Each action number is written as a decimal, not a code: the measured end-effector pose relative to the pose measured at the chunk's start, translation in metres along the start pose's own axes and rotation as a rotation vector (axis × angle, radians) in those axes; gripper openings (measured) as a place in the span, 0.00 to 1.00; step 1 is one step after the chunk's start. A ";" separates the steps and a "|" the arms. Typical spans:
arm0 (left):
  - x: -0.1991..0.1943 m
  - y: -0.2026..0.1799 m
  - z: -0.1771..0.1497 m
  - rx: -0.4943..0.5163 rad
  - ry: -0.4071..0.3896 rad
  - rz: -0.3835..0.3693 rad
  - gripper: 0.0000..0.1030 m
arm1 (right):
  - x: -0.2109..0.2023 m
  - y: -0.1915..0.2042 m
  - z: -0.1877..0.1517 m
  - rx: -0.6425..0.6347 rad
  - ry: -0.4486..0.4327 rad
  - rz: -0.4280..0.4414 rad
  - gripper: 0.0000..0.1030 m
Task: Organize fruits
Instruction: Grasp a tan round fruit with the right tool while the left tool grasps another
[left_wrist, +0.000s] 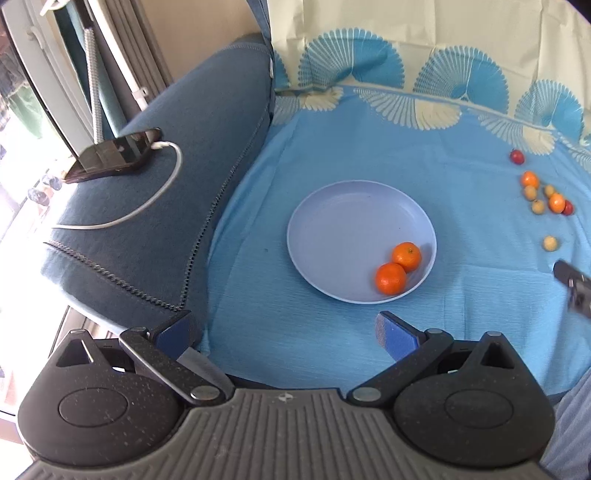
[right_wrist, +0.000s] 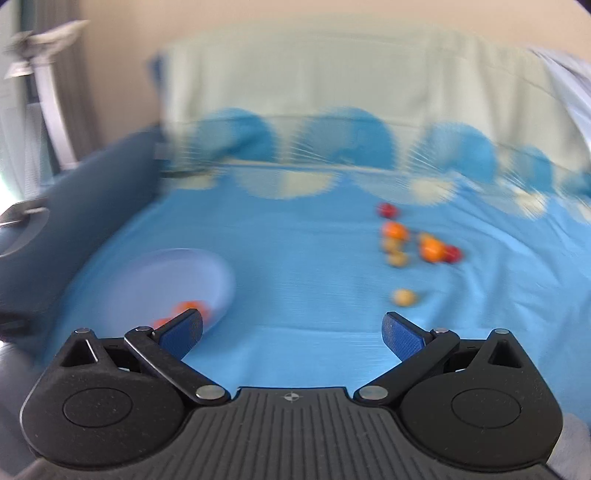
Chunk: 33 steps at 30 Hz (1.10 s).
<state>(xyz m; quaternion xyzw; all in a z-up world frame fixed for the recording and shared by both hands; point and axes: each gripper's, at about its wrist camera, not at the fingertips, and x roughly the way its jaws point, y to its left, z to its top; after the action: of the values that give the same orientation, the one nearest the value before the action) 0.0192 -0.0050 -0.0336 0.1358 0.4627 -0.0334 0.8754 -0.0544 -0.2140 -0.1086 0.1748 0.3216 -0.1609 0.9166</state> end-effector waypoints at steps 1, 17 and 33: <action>0.003 -0.004 0.004 0.002 0.010 0.003 1.00 | 0.018 -0.013 0.000 0.025 0.009 -0.030 0.99; 0.058 -0.139 0.085 0.155 0.022 -0.060 1.00 | 0.161 -0.093 -0.005 -0.008 0.033 -0.121 0.27; 0.197 -0.394 0.160 0.189 0.265 -0.339 0.92 | 0.155 -0.201 0.009 0.321 -0.022 -0.367 0.27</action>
<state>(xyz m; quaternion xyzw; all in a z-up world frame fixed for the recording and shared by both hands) 0.1868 -0.4138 -0.1906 0.1409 0.5845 -0.2050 0.7723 -0.0170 -0.4243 -0.2459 0.2552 0.3084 -0.3757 0.8358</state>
